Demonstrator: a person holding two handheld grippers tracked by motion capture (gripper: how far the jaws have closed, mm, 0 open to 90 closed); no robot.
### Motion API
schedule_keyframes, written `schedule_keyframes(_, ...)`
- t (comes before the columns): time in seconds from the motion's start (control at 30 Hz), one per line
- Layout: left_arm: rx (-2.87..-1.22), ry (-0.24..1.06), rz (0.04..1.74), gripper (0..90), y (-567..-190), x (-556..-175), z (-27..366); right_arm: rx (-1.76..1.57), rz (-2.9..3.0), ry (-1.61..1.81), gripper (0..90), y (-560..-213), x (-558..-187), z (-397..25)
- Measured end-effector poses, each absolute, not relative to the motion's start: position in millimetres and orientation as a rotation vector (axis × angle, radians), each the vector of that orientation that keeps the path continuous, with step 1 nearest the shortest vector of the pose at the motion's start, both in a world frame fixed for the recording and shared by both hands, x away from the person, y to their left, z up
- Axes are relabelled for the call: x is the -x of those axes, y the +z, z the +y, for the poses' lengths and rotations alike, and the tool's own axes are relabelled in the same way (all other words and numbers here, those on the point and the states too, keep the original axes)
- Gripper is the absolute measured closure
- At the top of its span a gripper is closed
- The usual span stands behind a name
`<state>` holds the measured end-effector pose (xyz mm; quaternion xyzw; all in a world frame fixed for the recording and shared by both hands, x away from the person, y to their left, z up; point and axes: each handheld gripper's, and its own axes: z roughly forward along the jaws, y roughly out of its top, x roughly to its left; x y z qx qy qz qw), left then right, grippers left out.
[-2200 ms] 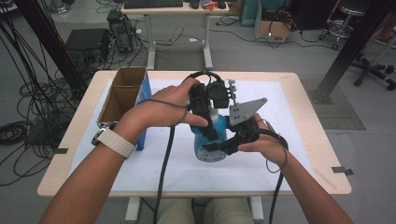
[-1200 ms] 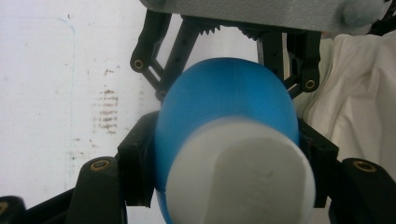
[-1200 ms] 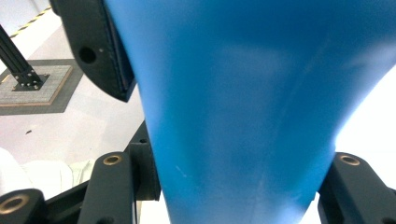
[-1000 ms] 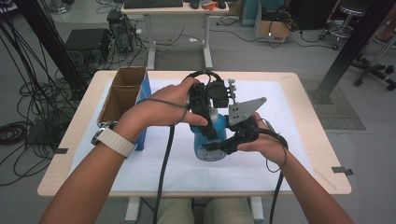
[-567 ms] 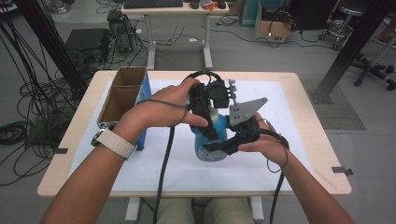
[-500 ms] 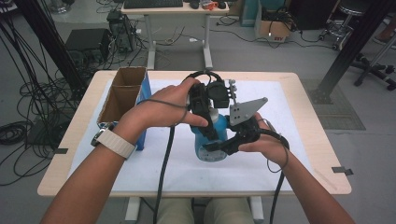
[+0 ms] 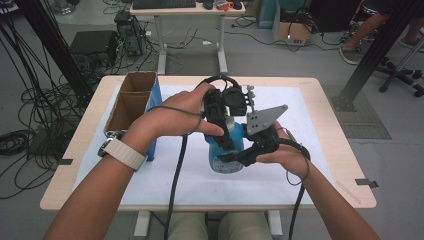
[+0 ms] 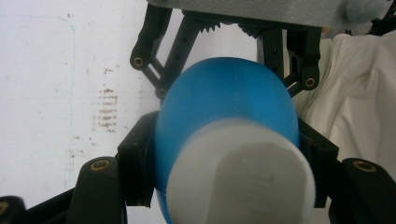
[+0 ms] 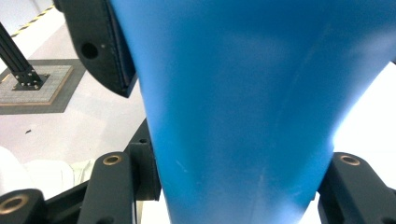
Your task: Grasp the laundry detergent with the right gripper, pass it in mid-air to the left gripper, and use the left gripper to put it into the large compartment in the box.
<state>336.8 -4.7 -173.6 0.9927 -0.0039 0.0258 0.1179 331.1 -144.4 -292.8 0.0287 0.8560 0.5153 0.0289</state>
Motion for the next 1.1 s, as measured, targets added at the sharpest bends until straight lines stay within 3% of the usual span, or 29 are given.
schedule_keyframes(1.0, -2.925, 0.083, 0.005, 37.3, -173.2, -335.7, -10.4, -0.103, 2.623, 1.621, 42.2, -295.4, -331.4, -146.5)
schedule_keyframes(1.1, -2.952, 0.089, -0.002, 37.4, -173.8, -334.7, -12.5, -0.134, 2.611, 1.620, 29.3, -297.7, -333.8, -150.8)
